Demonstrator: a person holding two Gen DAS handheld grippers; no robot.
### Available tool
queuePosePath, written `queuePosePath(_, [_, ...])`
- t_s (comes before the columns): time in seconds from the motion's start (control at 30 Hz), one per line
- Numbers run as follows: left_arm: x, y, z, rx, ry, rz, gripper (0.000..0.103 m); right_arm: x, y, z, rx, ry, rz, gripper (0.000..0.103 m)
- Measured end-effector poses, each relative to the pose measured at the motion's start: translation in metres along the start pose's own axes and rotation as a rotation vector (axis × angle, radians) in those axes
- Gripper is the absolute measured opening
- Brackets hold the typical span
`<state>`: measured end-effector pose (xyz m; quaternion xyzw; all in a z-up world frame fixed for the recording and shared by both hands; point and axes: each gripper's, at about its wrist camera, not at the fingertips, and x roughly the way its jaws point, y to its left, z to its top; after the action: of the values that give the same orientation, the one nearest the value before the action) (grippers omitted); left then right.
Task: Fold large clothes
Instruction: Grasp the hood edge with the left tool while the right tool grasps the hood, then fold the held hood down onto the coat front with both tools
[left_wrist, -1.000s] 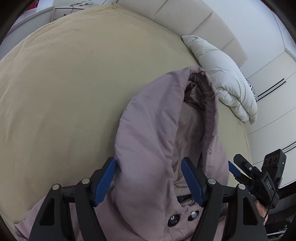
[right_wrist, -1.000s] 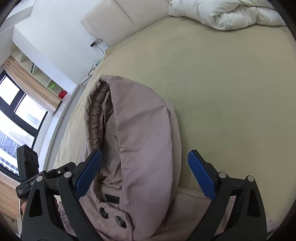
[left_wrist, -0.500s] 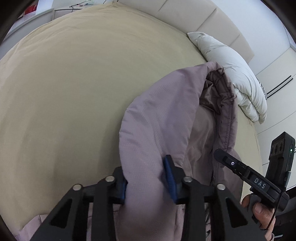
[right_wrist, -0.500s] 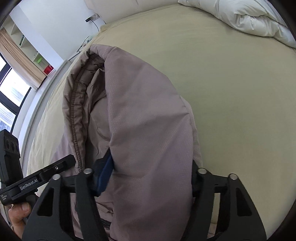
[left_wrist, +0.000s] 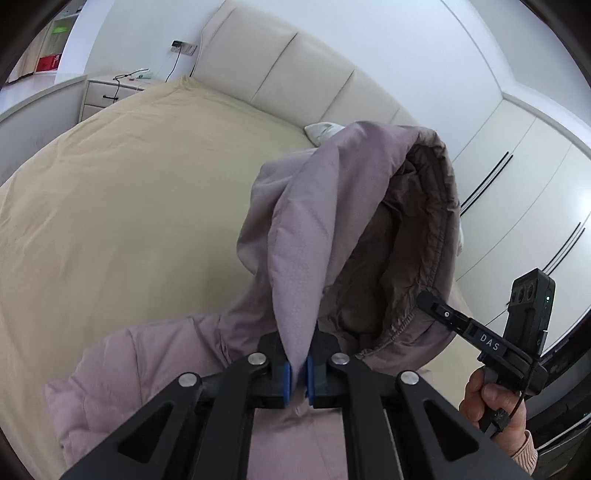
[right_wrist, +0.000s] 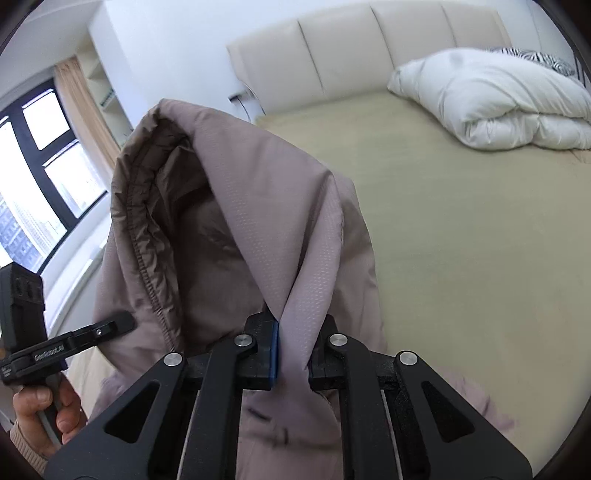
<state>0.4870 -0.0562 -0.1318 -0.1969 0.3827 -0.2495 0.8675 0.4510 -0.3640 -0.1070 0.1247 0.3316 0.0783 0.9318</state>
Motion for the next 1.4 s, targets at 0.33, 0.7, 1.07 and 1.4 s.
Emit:
queuePosePath(0.33, [-0.076,0.010,-0.120,-0.085,0.013,0.001,0.009,-0.107,0.002,-0.144,0.060,0.047,0.022,0.010])
queuePosePath(0.7, [-0.158,-0.013,-0.141,-0.034,-0.068,0.028,0.027,-0.181,-0.052,-0.229,0.324,0.045,-0.031,0.011])
queuePosePath(1.07, [-0.089,-0.083,-0.112,0.272,0.042,0.038,0.045,-0.193,0.003,-0.159,0.222,-0.003,0.213,0.078])
queuePosePath(1.4, [-0.093,-0.009,-0.109,0.073,-0.034,0.179,0.092,-0.145,-0.075,-0.152,0.505,0.070,0.126,0.078])
